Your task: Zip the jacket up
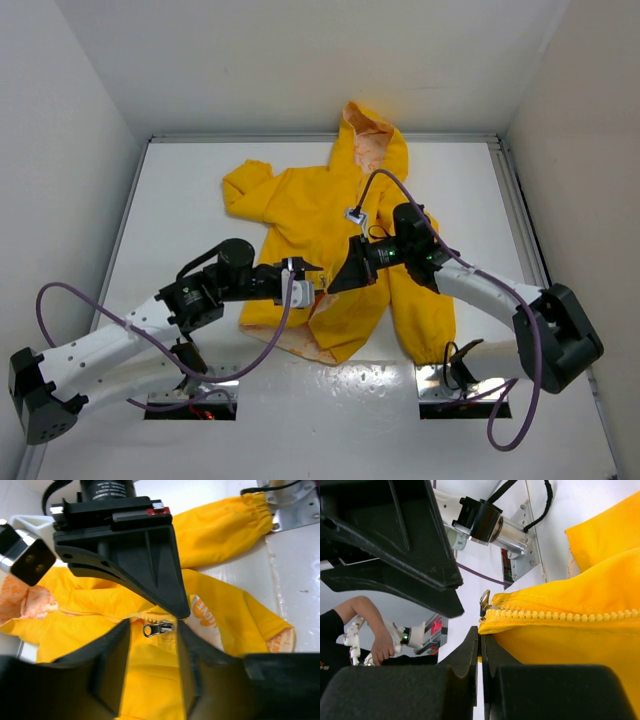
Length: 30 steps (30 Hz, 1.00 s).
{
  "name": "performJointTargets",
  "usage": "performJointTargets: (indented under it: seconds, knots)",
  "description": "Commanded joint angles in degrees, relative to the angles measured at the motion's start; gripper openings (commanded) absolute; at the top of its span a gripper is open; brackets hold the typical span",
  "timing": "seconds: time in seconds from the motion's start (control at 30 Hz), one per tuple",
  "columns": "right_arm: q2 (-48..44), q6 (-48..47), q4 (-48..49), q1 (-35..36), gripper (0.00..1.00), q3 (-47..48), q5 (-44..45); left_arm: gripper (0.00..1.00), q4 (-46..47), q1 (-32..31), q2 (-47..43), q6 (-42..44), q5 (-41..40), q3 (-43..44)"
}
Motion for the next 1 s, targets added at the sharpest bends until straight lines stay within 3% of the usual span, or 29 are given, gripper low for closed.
performJointTargets:
  seconds: [0.0, 0.2, 0.33, 0.43, 0.6, 0.77, 0.97]
  knots:
    - [-2.33, -1.45, 3.24, 0.66, 0.00, 1.81, -2.97, 0.51, -1.67, 0.22, 0.05, -1.32, 4.35, 3.09]
    - [-3.04, -9.17, -1.76, 0.84, 0.00, 1.89, -5.16, 0.51, -6.94, 1.63, 1.36, -4.82, 9.18, 7.03]
    - [-4.18, -20.50, -16.91, 1.19, 0.00, 4.44, -5.52, 0.42, -9.76, 5.49, 4.95, -8.60, 14.63, 10.81]
    - [-5.14, -29.21, -24.34, 1.71, 0.00, 5.94, -5.08, 0.45, -9.76, 8.48, 6.37, -10.89, 18.85, 12.66]
    - [-6.02, -31.15, -26.38, 2.07, 0.00, 6.02, -4.55, 0.52, -13.71, 9.27, 9.17, -9.15, 23.77, 14.50]
    - [-6.20, -32.21, -27.26, 2.33, 0.00, 6.64, -4.03, 0.52, -18.03, 9.27, 11.65, -5.37, 29.05, 16.36]
    - [-6.11, -32.56, -27.17, 2.94, 0.00, 7.43, -3.94, 0.50, -18.03, 8.22, 12.70, -4.31, 26.07, 16.36]
